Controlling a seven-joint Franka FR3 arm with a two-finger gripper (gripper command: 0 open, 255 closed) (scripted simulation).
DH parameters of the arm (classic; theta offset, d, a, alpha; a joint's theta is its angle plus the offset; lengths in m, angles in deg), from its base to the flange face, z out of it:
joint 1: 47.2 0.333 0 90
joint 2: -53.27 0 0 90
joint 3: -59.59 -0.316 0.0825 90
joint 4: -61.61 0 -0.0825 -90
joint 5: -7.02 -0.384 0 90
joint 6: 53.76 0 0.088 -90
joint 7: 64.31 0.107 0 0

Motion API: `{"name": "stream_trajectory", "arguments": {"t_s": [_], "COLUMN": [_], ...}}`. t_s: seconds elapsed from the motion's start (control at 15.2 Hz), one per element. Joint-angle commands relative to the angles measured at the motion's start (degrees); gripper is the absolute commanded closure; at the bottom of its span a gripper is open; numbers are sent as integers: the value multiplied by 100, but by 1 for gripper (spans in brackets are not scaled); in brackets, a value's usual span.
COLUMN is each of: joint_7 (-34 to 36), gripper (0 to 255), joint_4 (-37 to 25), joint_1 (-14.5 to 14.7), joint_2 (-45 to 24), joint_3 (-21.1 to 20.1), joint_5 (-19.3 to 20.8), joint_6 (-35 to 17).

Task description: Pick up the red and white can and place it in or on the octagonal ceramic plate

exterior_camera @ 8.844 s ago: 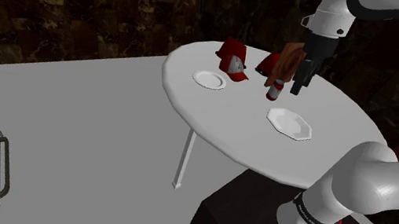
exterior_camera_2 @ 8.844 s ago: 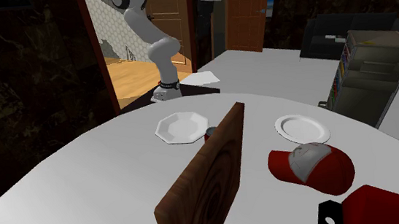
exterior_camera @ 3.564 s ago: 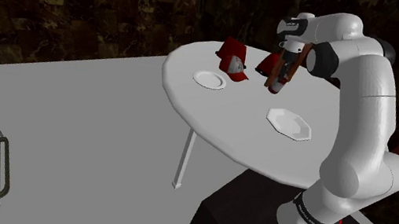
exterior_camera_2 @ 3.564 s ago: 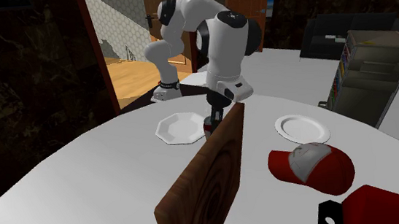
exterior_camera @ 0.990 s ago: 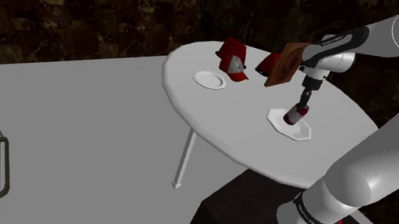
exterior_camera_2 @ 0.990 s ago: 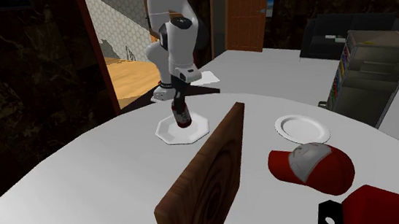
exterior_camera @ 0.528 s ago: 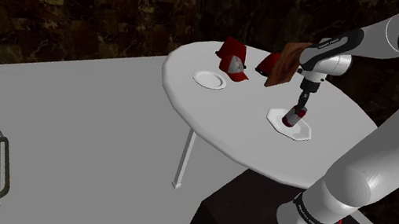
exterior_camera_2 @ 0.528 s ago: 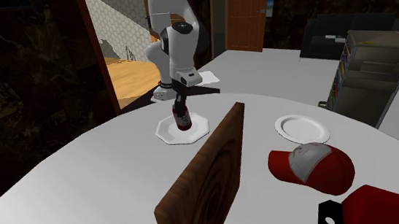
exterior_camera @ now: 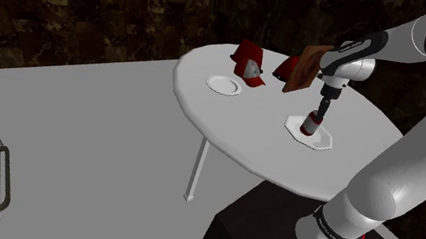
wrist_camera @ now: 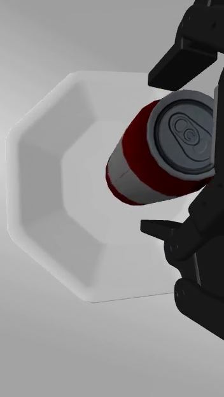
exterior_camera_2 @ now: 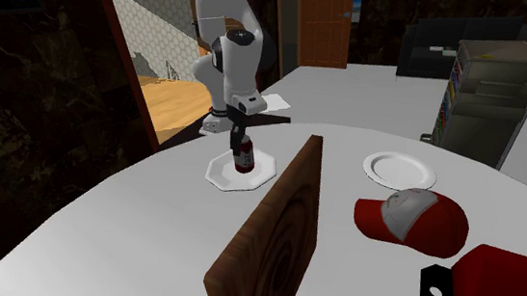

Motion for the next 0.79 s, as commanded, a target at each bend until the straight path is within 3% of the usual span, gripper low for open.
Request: {"name": "stream_trajectory", "arguments": {"t_s": [0.0,0.26,0.73], "joint_7": [5,128,128], "gripper": [0,0,0], "joint_4": [2,-499,-499], "joint_1": [2,52,52], "joint_2": [3,304,304], "joint_3": [-2,-50,-50], "joint_5": [2,143,143], "joint_6": [2,758,758]}}
